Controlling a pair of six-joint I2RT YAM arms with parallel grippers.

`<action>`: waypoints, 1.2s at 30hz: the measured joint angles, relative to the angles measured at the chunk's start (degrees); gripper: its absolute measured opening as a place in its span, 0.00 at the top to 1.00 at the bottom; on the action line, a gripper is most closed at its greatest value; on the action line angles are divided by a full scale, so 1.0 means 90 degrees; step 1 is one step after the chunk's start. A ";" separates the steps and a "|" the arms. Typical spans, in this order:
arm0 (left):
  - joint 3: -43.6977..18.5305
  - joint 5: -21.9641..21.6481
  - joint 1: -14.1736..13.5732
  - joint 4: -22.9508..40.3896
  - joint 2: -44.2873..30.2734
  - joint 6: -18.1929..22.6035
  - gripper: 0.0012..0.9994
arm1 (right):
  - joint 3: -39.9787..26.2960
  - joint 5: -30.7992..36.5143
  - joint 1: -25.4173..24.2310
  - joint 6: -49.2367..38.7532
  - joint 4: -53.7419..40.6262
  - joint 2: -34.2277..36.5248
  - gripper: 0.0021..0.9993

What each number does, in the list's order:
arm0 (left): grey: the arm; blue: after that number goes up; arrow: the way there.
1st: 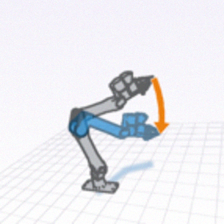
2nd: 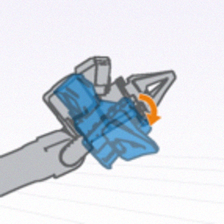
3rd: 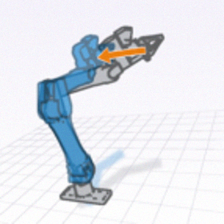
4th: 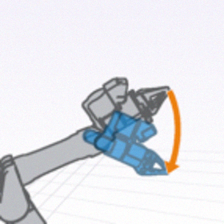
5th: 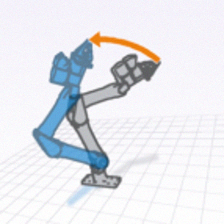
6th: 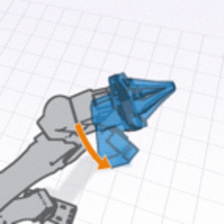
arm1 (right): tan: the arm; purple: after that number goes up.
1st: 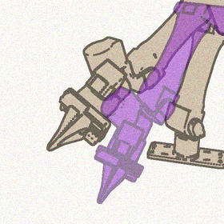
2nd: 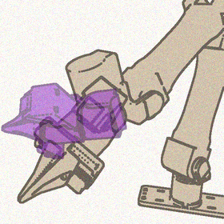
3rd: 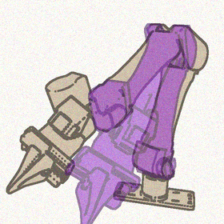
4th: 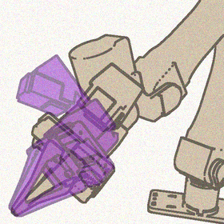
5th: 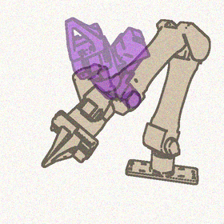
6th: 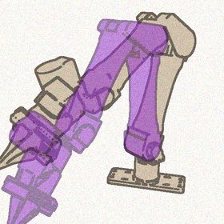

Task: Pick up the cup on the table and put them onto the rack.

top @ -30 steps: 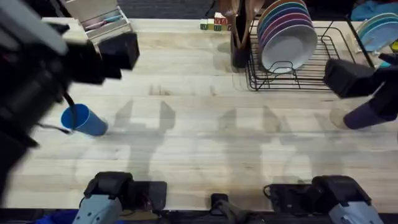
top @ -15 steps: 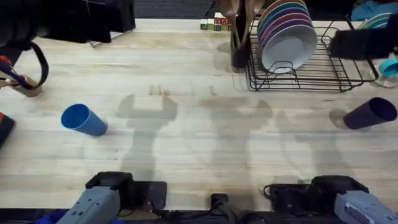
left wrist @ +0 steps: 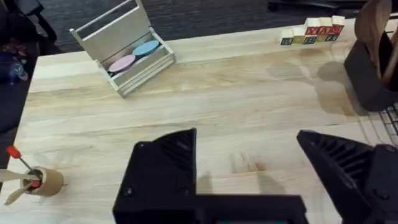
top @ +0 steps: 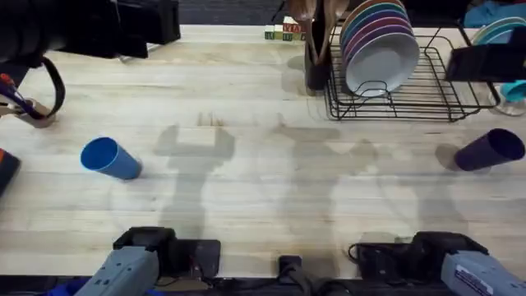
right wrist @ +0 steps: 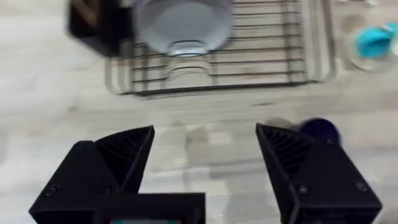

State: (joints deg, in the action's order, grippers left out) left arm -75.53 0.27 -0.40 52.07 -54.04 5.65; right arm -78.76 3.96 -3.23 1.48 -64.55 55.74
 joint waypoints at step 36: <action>0.0000 0.0000 0.0000 0.0002 0.0000 0.0000 0.01 | 0.0000 0.0635 -0.2501 0.0143 -0.0129 0.0811 0.01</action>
State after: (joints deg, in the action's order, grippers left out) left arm -75.53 0.27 -0.40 52.10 -54.04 5.65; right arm -78.76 9.67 -25.74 2.78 -65.71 63.04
